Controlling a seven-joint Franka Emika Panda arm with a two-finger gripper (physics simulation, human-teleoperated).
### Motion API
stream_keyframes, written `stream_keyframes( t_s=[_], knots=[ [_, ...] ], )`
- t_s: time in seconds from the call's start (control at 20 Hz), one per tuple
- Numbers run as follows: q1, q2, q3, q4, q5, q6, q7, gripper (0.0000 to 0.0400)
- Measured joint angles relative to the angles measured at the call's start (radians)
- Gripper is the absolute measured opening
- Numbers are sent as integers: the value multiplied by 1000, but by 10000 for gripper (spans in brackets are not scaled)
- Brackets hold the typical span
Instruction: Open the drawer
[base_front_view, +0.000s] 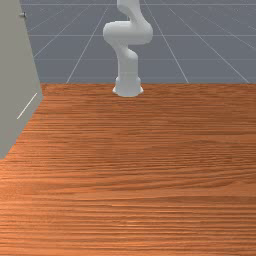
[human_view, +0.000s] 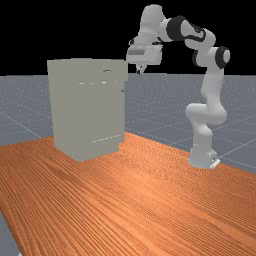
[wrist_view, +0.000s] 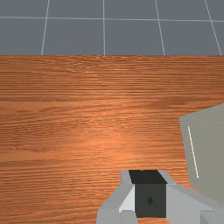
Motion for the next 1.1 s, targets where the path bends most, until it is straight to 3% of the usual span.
stream_keyframes(
  t_s=[0.3, 0.55, 0.6, 0.65, 0.7, 0.75, 0.85, 1.1],
  knots=[
    [-50, -65, -44, 81, -59, -30, -12, 0],
    [-122, -72, -140, 177, -87, -49, -44, 0],
    [-133, -69, -162, 197, -86, -50, -57, 157],
    [-144, -67, -184, 213, -84, -49, -71, 252],
    [-153, -63, -201, 229, -82, -50, -82, 310],
    [-159, -62, -212, 240, -81, -49, -89, 346],
    [-167, -55, -228, 247, -79, -43, -99, 380],
    [-170, -11, -243, 239, -81, -35, -118, 398]
  ],
)
